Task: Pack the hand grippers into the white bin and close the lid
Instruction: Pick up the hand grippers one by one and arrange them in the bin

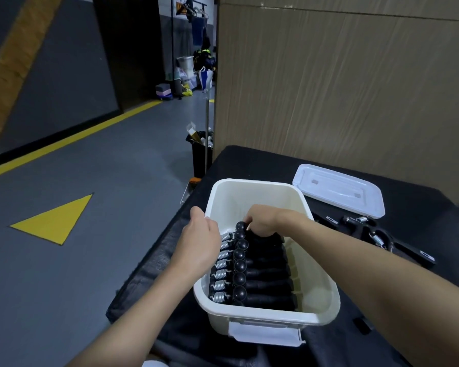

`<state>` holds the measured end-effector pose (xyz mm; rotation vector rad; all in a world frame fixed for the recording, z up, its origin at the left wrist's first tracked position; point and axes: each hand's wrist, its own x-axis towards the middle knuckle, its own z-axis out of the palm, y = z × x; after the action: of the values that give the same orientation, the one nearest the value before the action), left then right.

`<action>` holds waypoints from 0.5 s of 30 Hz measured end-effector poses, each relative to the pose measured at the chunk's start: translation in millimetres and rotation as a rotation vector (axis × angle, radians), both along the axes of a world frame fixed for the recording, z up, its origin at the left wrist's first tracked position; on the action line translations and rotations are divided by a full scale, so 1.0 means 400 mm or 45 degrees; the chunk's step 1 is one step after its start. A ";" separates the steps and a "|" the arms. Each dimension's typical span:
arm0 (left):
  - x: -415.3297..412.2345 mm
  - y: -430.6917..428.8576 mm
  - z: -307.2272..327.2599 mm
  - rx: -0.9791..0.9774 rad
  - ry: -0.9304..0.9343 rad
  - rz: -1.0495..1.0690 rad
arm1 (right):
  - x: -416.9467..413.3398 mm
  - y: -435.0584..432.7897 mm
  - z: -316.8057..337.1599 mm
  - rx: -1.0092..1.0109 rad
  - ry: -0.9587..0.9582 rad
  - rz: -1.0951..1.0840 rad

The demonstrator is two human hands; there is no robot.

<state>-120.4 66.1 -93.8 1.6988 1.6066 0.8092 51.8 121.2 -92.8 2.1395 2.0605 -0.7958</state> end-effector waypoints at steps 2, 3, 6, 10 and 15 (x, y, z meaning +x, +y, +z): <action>0.000 -0.002 0.003 0.006 0.003 0.004 | -0.005 -0.013 0.005 0.016 0.050 0.038; -0.001 -0.003 0.004 0.007 0.002 0.003 | -0.005 -0.017 0.005 0.024 0.054 0.046; 0.001 -0.005 0.006 0.005 -0.003 0.009 | -0.007 -0.020 -0.003 0.052 0.056 0.051; 0.003 -0.002 0.005 0.004 0.006 0.010 | -0.017 -0.018 -0.011 0.091 0.038 0.081; 0.004 0.001 0.002 0.006 0.019 0.004 | -0.013 -0.019 -0.022 0.113 0.073 0.057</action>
<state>-118.6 66.6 -93.0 1.7098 1.6191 0.8038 46.6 113.8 -101.6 2.1307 2.2037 -0.7835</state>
